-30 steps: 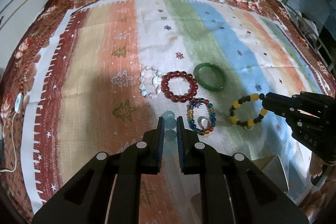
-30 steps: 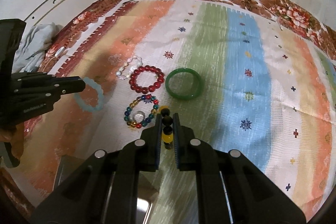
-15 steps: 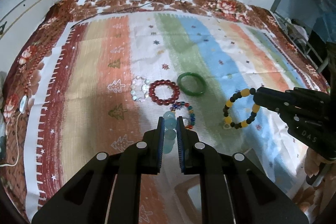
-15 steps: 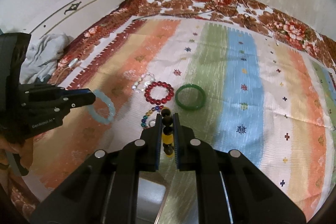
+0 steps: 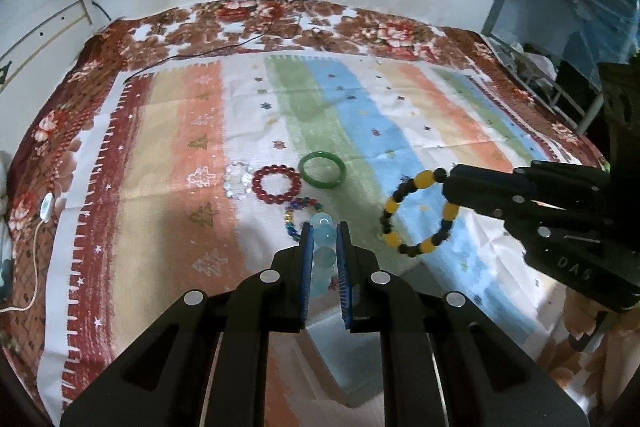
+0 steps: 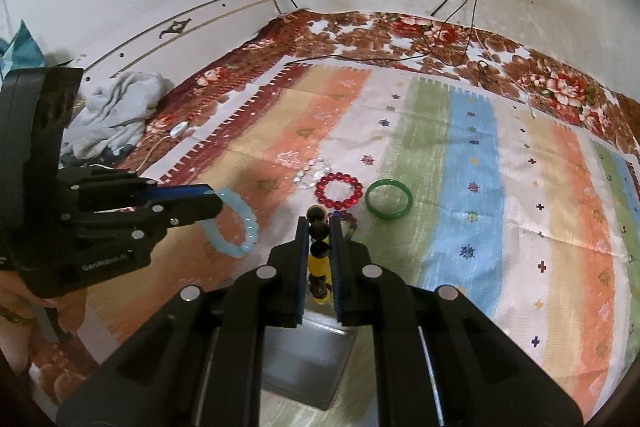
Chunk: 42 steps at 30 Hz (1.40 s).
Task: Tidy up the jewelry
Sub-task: 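Carry both bracelets over the silver tin and open both grippers to drop them, then withdraw both open grippers from the tin toward the remaining bracelets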
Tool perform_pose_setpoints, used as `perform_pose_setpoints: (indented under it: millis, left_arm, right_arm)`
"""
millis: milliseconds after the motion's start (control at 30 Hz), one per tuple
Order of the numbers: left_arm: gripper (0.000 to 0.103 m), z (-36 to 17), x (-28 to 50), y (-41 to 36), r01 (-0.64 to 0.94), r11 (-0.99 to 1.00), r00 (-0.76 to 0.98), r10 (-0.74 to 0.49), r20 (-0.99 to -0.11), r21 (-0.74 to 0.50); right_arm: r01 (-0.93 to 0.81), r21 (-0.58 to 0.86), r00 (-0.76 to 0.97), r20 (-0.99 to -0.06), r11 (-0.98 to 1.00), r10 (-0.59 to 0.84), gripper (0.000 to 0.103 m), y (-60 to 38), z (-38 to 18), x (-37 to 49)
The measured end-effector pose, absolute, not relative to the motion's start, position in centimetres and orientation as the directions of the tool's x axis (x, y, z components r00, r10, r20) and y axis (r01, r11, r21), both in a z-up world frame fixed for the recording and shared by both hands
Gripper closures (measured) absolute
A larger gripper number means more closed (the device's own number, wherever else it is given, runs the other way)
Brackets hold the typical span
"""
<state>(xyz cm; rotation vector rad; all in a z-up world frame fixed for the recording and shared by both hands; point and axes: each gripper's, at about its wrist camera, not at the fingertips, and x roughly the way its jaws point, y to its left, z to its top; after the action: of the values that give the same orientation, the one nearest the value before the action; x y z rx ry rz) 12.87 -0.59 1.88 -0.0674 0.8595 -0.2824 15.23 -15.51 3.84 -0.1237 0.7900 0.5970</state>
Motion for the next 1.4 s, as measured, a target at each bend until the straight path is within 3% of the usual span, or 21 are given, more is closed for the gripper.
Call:
perform_pose_setpoints:
  millis: [633,700,733,767,800,867,1000,1400]
  left_arm:
    - [0.092,0.4,8.4,-2.9,0.295,0.938,0.576,-0.328,-0.749,-0.183]
    - [0.092,0.1,8.5,-3.1,0.295,0.937,0.566,-0.329,-0.756,-0.187]
    - [0.088,0.1,8.6,-3.1,0.294,0.937,0.566,-0.33,-0.755,-0.189]
    - [0.077,0.1,8.6,-3.0,0.293,0.937,0.567,-0.331,-0.754,-0.191]
    - [0.071,0.1,8.5,-3.1,0.294,0.938,0.572,-0.327,-0.752,-0.184]
    - [0.058,0.2,8.5,-3.0,0.29,0.942,0.587,-0.314,-0.747,-0.168]
    - [0.058,0.0,8.8,-2.7,0.271,0.95,0.587,-0.29,-0.756,-0.154]
    - [0.043,-0.3,9.6,-2.1,0.227,0.971,0.615,-0.203,-0.762,-0.076]
  right_arm:
    - [-0.572,0.181,0.483,-0.714,0.8,0.507,0.092,-16.0,2.4,10.8]
    - [-0.575,0.196,0.462,-0.724,0.794,0.513,0.088,-16.1,2.1,11.1]
    - [-0.572,0.201,0.458,-0.726,0.795,0.513,0.082,-16.2,1.9,11.2]
    - [-0.557,0.204,0.47,-0.721,0.805,0.508,0.063,-16.4,2.0,11.3]
    - [-0.552,0.204,0.477,-0.718,0.809,0.507,0.05,-16.6,2.1,11.4]
    - [-0.541,0.187,0.494,-0.719,0.82,0.489,0.048,-16.8,2.3,11.5]
    - [-0.524,0.185,0.5,-0.724,0.832,0.476,0.048,-17.2,2.1,11.9]
    - [-0.501,0.15,0.528,-0.727,0.853,0.438,0.044,-17.7,1.5,12.7]
